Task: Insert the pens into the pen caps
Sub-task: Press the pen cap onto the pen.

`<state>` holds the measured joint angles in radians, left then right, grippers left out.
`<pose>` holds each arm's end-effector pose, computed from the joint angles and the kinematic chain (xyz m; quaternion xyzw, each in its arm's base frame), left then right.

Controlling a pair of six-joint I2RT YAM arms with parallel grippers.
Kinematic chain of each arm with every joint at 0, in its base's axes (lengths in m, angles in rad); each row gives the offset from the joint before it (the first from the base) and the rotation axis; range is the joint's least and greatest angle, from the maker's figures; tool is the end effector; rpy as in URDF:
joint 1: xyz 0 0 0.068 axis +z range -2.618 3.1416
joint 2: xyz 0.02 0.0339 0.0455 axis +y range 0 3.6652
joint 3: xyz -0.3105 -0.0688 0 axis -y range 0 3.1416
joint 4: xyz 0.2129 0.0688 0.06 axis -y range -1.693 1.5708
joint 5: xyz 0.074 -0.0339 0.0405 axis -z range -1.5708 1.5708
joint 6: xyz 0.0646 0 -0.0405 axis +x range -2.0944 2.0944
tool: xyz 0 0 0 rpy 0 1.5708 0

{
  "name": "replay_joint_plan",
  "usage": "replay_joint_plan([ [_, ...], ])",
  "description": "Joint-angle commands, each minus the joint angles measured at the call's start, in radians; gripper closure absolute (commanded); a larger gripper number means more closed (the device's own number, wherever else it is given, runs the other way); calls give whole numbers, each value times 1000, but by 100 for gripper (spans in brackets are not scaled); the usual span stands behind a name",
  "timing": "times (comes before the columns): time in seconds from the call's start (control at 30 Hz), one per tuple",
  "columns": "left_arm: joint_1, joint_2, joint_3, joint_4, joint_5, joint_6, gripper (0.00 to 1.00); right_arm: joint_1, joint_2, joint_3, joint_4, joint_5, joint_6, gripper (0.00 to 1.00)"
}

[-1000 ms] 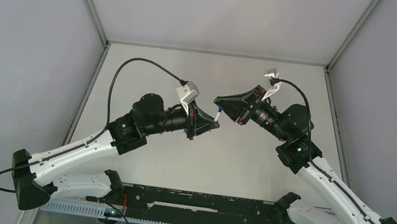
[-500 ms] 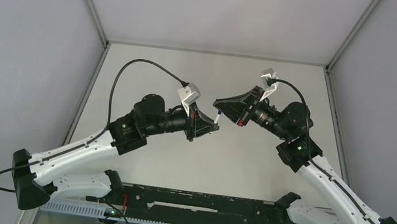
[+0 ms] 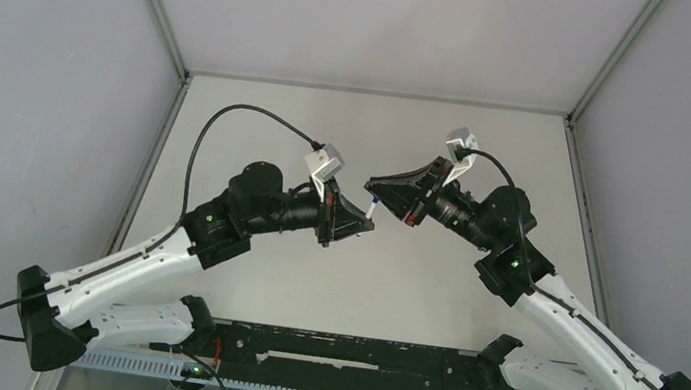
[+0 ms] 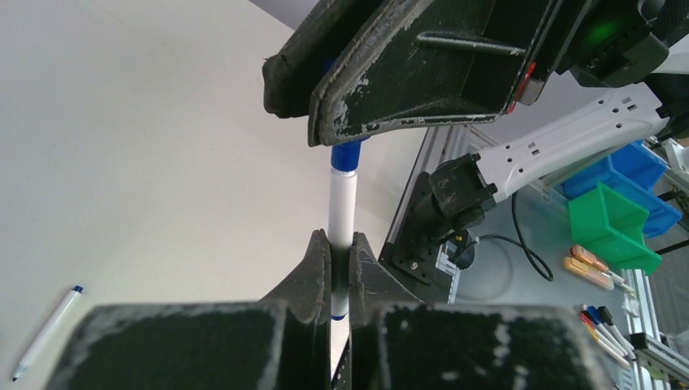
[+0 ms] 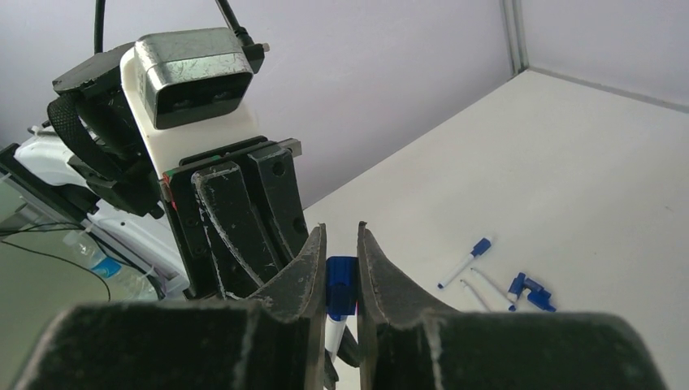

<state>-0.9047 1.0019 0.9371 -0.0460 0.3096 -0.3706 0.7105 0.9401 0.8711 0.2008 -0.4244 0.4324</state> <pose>0.1104 -0.1724 0.4062 0.2935 0.6830 -0.4846 0.4610 0.1230 0.1409 0.4269 -0.2462 0.6161 0.5144 0.5434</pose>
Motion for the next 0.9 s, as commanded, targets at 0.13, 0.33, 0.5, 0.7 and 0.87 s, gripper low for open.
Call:
replay_joint_plan([
  [0.13, 62, -64, 78, 266, -56, -58, 100, 119, 36, -138, -56, -8, 21, 100],
  [0.33, 71, -67, 84, 299, -74, -68, 100, 166, 57, -192, -12, 19, 54, 100],
  [0.5, 98, -67, 96, 320, -77, -69, 100, 190, 47, -231, -40, 35, 49, 100],
  [0.7, 117, -57, 120, 360, -72, -83, 100, 248, 72, -236, -93, 59, 9, 100],
  [0.87, 136, -51, 148, 383, -65, -96, 100, 294, 88, -273, -74, 93, 18, 100],
])
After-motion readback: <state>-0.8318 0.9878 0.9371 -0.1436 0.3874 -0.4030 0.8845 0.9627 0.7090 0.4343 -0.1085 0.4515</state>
